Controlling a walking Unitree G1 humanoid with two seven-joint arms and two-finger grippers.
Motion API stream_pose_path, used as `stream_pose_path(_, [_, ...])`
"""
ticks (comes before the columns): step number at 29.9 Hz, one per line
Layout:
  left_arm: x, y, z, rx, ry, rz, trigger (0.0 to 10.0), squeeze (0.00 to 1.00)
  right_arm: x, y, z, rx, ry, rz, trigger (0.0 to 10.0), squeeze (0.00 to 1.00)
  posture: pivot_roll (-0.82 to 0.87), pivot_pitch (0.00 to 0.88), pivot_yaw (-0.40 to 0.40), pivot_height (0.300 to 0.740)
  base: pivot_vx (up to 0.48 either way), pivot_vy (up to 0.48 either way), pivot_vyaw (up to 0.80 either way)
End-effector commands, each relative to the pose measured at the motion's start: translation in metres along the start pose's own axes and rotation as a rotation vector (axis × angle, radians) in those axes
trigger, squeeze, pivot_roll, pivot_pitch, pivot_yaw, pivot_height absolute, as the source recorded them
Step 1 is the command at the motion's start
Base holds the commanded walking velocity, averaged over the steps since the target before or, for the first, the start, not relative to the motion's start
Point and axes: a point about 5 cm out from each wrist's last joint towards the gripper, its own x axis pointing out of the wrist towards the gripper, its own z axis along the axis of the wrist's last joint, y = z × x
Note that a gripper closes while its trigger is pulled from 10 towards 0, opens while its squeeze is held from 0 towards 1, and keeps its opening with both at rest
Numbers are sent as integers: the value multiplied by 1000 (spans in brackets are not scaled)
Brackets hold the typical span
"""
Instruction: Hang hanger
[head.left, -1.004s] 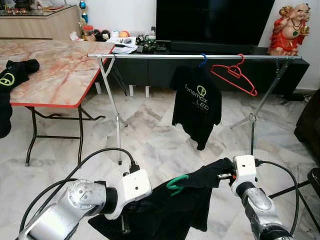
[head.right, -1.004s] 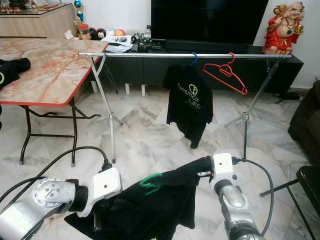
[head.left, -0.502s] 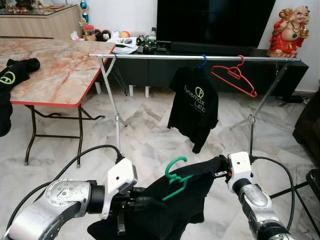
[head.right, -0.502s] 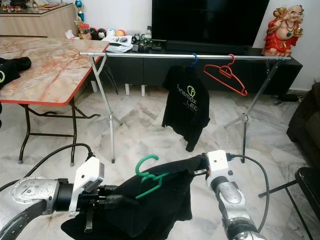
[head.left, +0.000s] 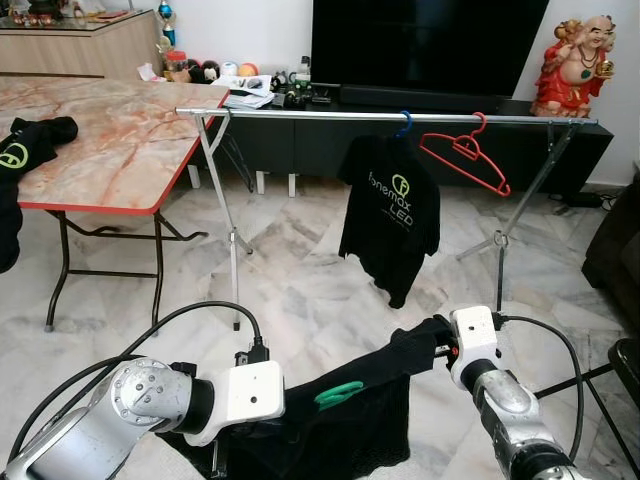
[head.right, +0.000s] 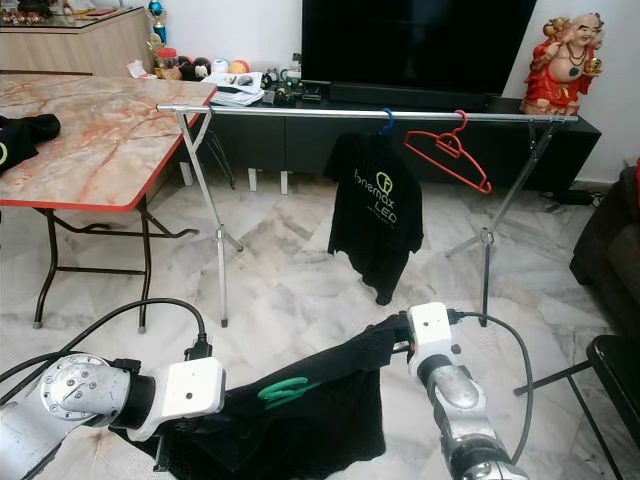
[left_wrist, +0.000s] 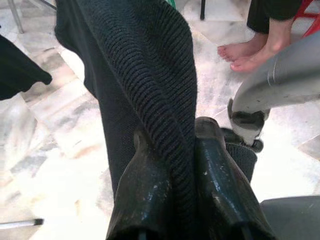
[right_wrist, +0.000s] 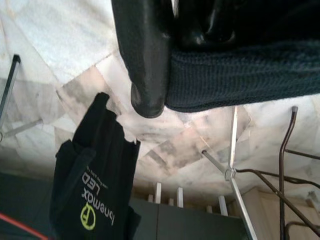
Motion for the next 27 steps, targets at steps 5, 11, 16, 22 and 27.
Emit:
stream_pose_path(5, [-4, -7, -2, -7, 6, -64, 10000, 0, -4, -38, 17, 32, -43, -158, 0, 0, 136, 0, -64, 740, 0, 0, 0])
stream_pose_path(11, [-26, 0, 42, -138, -469, -58, 10000, 0, -7, -30, 2, 52, 20, -130, 0, 0, 142, 0, -66, 740, 0, 0, 0])
stream_pose_path(16, [-43, 7, 52, -154, -630, -38, 10000, 0, -10, -23, -13, 62, 80, -101, 0, 0, 143, 0, -67, 740, 0, 0, 0])
stream_pose_path(22, [-56, 20, 62, -187, -787, 45, 10000, 0, -15, -11, -32, 101, 144, -50, 0, 0, 143, 0, -67, 740, 0, 0, 0])
stream_pose_path(27, [-62, 30, 66, -209, -857, 119, 10000, 0, -19, -2, -42, 136, 166, -17, 0, 0, 143, 0, -67, 740, 0, 0, 0])
